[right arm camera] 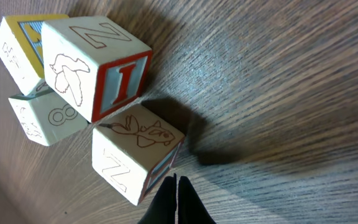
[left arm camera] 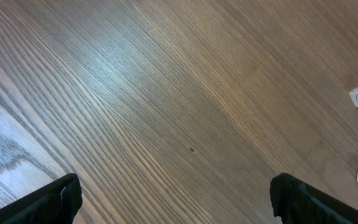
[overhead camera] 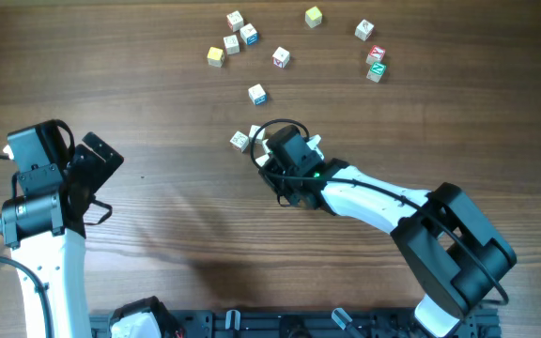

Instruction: Form a circle

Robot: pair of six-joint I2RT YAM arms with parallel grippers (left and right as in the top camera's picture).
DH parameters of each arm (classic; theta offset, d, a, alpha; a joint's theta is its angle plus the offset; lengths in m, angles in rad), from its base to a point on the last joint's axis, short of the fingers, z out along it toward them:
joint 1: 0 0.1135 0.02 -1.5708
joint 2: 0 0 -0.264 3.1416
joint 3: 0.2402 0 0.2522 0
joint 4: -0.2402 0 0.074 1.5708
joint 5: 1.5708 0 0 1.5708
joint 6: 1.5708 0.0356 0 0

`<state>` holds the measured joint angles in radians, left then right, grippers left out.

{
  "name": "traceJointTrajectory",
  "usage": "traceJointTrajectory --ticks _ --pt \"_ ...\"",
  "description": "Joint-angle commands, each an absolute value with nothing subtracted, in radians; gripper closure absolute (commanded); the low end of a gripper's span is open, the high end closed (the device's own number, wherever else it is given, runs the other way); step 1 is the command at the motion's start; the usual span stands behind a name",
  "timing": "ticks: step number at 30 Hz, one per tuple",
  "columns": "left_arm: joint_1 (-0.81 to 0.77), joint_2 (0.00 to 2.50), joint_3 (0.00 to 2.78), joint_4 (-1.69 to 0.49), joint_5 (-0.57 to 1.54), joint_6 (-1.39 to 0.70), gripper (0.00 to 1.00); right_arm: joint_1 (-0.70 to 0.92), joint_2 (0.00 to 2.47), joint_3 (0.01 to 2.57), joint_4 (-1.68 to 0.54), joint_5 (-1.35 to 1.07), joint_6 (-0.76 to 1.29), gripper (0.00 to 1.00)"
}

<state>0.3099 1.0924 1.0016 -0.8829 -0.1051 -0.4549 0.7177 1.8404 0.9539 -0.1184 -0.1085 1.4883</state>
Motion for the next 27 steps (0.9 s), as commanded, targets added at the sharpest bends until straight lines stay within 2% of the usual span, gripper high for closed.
traceJointTrajectory --ticks 1,27 --pt "0.315 1.093 1.002 -0.881 -0.094 -0.464 0.00 0.723 1.860 0.952 -0.120 -0.122 1.503 0.95" --pt "0.315 1.093 1.002 -0.881 -0.094 -0.464 0.00 0.723 1.860 0.952 -0.087 -0.136 1.521 0.95"
